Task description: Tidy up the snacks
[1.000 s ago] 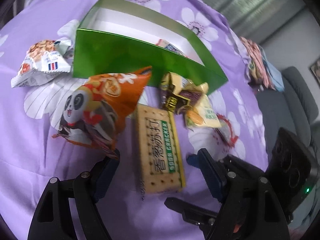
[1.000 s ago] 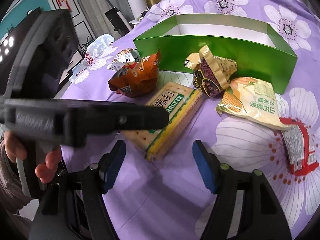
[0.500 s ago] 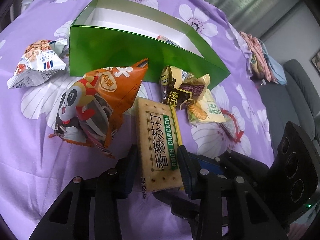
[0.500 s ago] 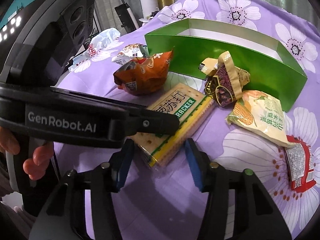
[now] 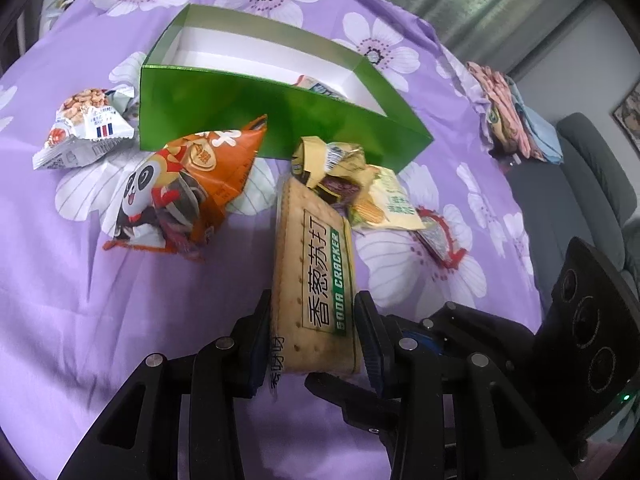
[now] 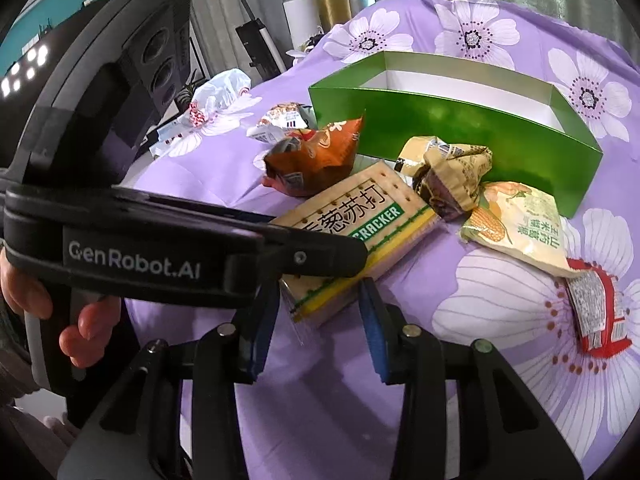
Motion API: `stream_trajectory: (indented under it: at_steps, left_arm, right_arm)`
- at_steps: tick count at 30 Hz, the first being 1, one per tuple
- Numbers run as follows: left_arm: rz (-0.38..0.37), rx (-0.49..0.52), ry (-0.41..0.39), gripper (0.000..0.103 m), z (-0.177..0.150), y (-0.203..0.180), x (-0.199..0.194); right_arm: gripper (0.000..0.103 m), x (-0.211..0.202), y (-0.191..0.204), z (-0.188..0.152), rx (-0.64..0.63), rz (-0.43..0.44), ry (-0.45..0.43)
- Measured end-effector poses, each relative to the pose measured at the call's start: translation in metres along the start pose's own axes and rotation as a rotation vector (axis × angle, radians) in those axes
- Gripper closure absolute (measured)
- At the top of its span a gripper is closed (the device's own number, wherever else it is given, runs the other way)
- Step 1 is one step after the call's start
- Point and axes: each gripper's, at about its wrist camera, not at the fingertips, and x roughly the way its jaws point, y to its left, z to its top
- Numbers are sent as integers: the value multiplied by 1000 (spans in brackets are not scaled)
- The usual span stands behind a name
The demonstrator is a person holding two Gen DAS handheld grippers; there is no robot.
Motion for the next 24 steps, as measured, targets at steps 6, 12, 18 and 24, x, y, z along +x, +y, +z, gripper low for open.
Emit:
stream_trajectory:
  at_steps: [6, 12, 18, 24]
  left_arm:
    - [-11, 26, -59, 64, -2, -16, -26]
    - [-16, 68, -109, 64, 2, -32, -46]
    - [-28, 113, -149, 64, 16, -49, -59]
    - [-40, 157, -184, 64, 34, -63, -68]
  right_arm:
    - [62, -22, 12, 3, -18, -1, -57]
    - [62, -49, 22, 11, -41, -19, -121]
    - [63, -65, 23, 21, -52, -37, -170]
    - [64, -74, 17, 33, -52, -57, -214]
